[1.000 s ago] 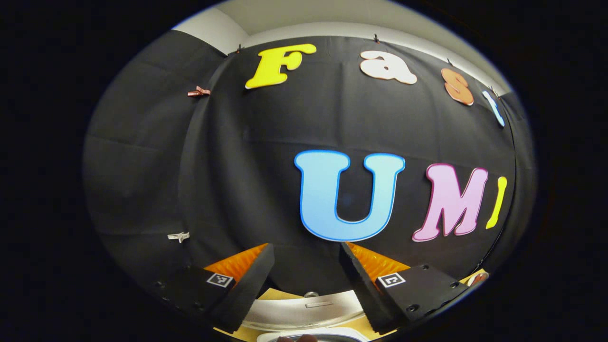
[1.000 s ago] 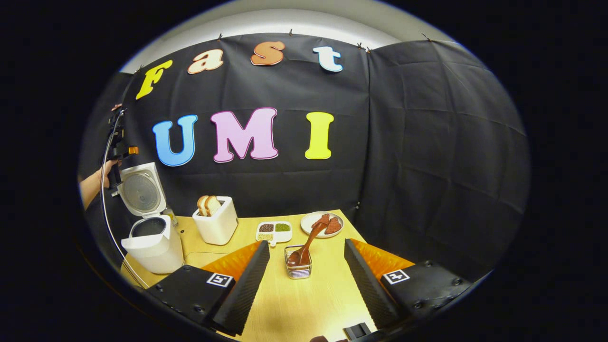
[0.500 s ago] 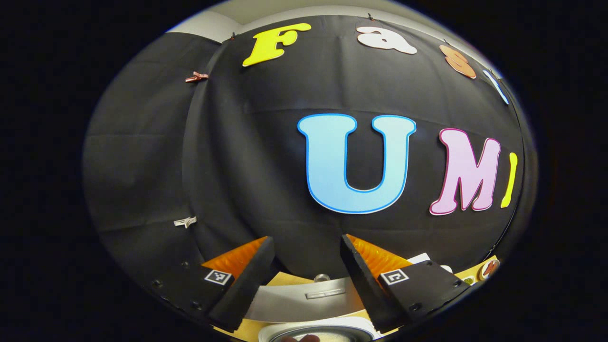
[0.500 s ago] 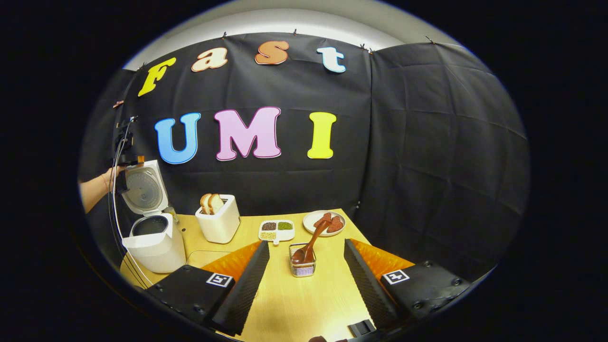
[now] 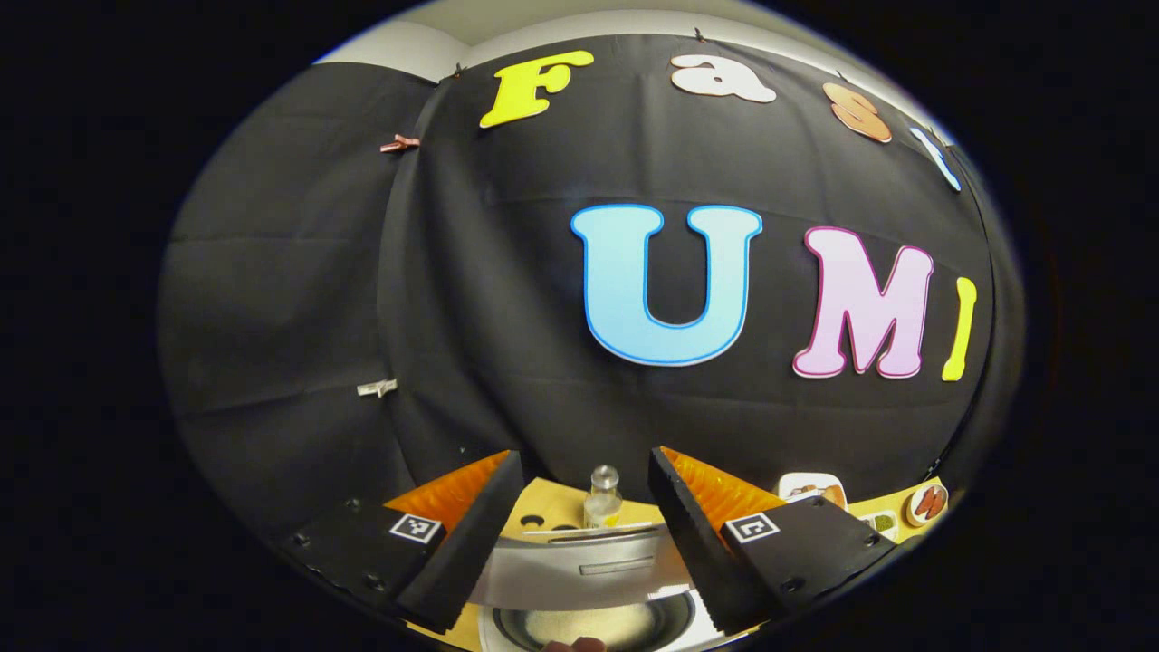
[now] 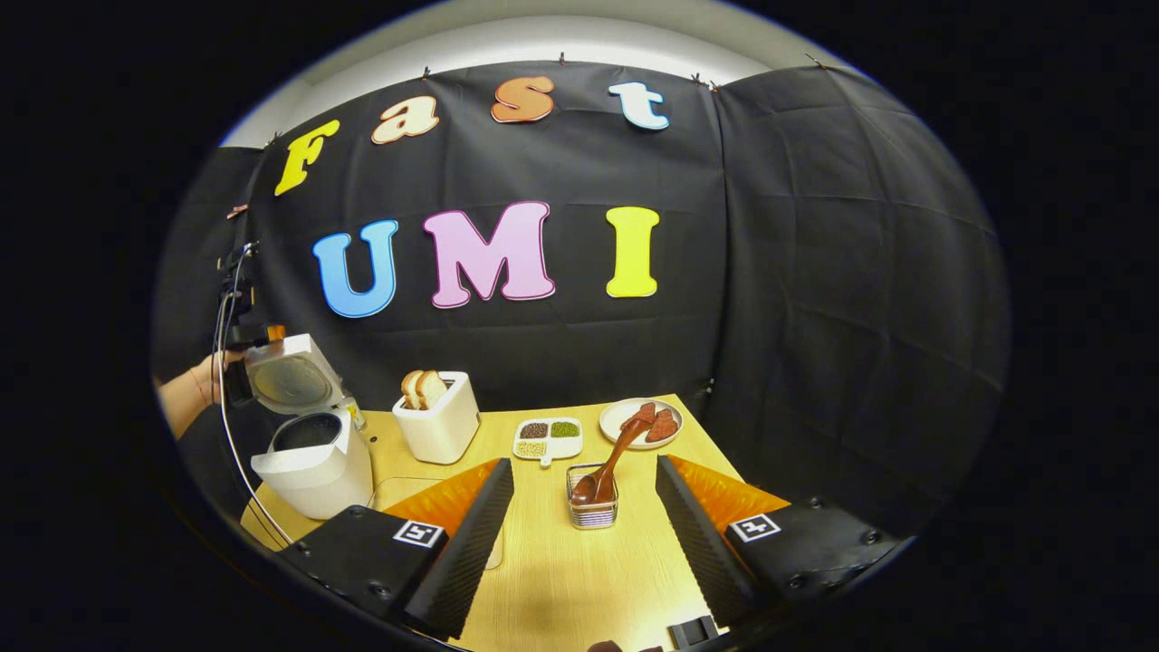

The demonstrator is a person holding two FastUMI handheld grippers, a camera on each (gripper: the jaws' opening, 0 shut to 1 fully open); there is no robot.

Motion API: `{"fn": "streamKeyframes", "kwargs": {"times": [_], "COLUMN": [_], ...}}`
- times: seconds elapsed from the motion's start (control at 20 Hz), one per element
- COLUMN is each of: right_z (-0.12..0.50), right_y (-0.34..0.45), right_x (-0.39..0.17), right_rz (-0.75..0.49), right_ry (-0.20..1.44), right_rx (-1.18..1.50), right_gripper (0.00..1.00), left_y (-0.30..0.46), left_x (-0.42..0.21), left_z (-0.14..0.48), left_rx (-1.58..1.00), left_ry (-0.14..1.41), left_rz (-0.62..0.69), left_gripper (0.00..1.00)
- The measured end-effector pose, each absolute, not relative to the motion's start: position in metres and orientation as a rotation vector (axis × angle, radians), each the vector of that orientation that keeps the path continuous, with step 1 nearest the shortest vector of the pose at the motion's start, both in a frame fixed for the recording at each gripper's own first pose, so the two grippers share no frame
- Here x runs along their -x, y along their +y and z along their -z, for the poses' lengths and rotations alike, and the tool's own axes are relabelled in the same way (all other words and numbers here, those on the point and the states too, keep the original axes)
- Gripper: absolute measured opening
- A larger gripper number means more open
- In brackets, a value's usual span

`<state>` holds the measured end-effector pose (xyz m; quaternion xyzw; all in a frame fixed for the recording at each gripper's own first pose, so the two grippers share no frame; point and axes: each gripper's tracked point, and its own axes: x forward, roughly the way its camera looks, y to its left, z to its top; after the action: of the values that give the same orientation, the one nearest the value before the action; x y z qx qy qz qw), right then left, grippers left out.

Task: Close the left gripper, press the button to open the rice cooker; take a wooden spoon from the chopstick holder with the right hand, scoop a spoonful of rice and pour it into the rice cooker, then put the wooden spoon back into the chopstick holder.

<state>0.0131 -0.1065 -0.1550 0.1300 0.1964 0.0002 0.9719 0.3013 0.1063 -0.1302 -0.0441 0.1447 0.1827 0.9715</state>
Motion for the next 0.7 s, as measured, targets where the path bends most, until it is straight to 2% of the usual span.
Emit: {"fn": "streamKeyframes", "kwargs": {"times": [0.35, 0.7], "right_z": [0.168, 0.179], "right_y": [-0.126, -0.125], "right_x": [-0.011, -0.009], "right_rz": [-0.05, -0.081], "right_ry": [0.429, 0.449], "right_rx": [-0.244, -0.233], "right_gripper": [0.98, 0.99], "left_y": [0.07, 0.06], "left_x": [-0.243, -0.227], "left_z": [0.219, 0.255], "left_rx": [0.118, 0.122], "left_ry": [0.432, 0.475], "left_rz": [-0.406, -0.431], "left_gripper": [0.98, 0.99]}}
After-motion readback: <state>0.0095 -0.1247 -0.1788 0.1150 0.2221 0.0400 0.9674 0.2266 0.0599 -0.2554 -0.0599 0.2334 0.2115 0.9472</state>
